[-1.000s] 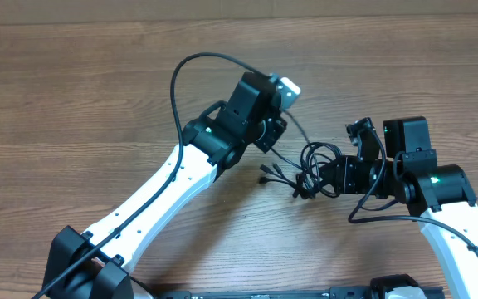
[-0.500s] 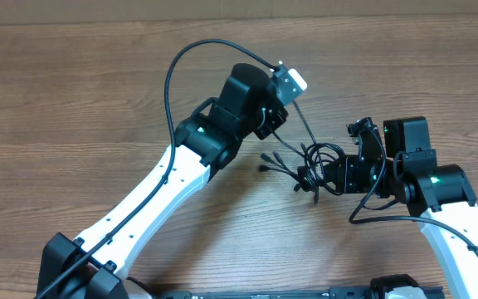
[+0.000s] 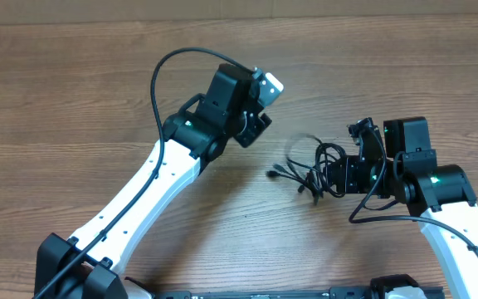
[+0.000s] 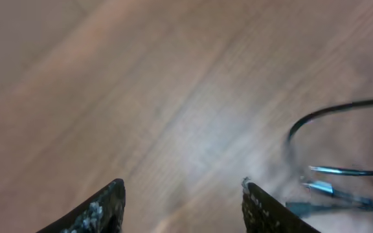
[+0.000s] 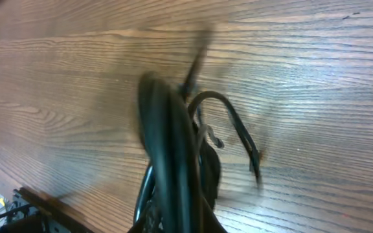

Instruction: Untangle cables

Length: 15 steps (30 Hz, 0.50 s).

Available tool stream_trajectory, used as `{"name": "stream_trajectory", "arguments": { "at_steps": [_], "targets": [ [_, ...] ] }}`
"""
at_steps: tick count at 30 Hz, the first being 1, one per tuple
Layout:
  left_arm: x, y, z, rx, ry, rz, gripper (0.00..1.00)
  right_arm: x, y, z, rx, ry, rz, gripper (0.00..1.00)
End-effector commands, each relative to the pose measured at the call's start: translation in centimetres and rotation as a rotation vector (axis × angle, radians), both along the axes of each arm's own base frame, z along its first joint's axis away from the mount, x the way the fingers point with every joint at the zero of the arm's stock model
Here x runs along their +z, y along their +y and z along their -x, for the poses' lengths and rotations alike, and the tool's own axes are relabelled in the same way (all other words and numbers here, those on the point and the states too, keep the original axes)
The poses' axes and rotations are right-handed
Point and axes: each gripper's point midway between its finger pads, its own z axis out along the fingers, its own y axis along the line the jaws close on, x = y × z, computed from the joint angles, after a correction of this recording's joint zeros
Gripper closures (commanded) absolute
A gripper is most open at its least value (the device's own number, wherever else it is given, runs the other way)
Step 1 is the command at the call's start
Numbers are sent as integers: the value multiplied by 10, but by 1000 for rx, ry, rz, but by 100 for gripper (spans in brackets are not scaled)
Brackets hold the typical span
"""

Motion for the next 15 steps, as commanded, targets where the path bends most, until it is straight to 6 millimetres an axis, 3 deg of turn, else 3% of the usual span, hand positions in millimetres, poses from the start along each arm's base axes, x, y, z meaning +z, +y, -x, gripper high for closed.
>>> {"name": "stream_trajectory", "arguments": {
  "at_steps": [1, 5, 9, 11, 15],
  "targets": [
    [13, -8, 15, -45, 44, 79, 34, 4, -1, -2, -14, -13, -5, 96],
    [5, -8, 29, -70, 116, 79, 26, 4, -1, -2, -14, -13, -4, 96],
    [2, -22, 54, -147, 233, 156, 12, 5, -1, -3, -30, -9, -12, 96],
    [4, -30, 66, -162, 310, 223, 12, 6, 0, -5, -52, -8, -23, 96],
    [6, -35, 82, -52, 493, 337, 6, 9, 0, -10, -87, -10, -43, 96]
  ]
}}
